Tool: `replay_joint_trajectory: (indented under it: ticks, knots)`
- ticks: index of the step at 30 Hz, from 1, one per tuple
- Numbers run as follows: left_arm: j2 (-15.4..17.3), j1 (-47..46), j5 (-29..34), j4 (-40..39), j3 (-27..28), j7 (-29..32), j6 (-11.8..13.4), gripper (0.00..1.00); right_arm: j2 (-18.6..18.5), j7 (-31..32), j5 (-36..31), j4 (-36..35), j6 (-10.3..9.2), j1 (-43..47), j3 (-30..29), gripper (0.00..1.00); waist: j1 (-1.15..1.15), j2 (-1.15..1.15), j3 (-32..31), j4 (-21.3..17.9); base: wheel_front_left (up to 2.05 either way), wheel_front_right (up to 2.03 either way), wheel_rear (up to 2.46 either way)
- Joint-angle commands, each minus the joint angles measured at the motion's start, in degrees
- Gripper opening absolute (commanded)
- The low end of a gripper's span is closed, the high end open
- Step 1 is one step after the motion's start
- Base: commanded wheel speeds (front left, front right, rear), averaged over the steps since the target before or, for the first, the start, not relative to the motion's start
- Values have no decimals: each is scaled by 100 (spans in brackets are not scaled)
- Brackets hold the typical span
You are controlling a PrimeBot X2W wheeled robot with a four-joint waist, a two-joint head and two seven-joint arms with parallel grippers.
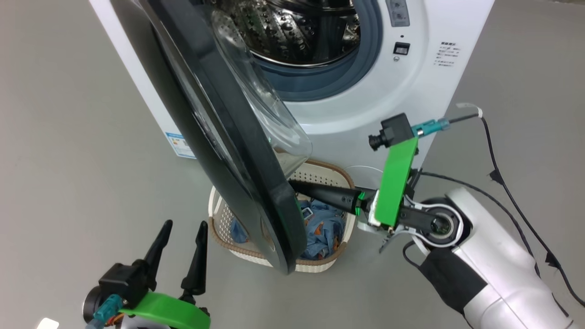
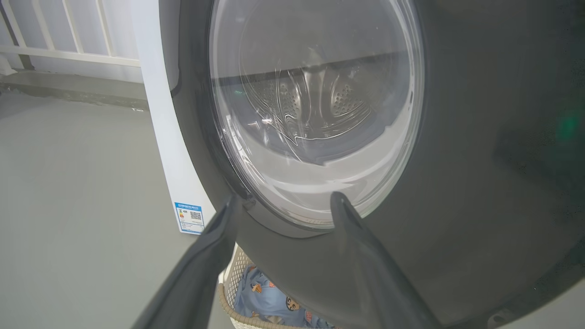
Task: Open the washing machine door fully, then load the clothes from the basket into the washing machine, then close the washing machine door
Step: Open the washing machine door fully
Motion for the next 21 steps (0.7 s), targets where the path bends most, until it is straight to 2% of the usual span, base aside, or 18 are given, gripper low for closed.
replay_joint_trajectory:
  ticks: [1, 4, 5, 7, 12, 13, 21]
  knots:
    - [84, -16, 56, -142, 221, -37, -14, 100, 115, -77, -117, -179, 9, 153, 37, 0, 0, 0, -55, -55, 0, 0, 0]
    - [99, 14, 39, -124, 225, -37, -14, 100, 45, -203, -173, -187, 9, 244, 7, 2, 0, 0, -120, -132, 0, 0, 0]
    - [106, 22, 31, -117, 220, -37, -14, 100, 12, -259, -204, -189, 9, 280, 1, 24, 0, 0, -144, -160, 0, 0, 0]
    - [124, 37, 16, -101, 221, -37, -14, 100, -60, -353, -244, -232, 9, 369, 0, 35, 0, 0, -194, -219, 0, 0, 0]
    - [187, 107, 14, -80, 241, -37, -14, 100, -258, -624, -287, -330, 9, 642, -47, 93, 0, 0, -325, -399, 0, 0, 0]
    - [199, 127, 14, -83, 250, -37, -14, 100, -292, -680, -285, -342, 9, 696, -60, 100, 0, 0, -349, -440, 0, 0, 0]
    - [260, 253, 19, -110, 351, -37, -14, 100, -564, -1101, -277, -420, 9, 1105, -185, 100, 0, 0, -454, -719, 0, 0, 0]
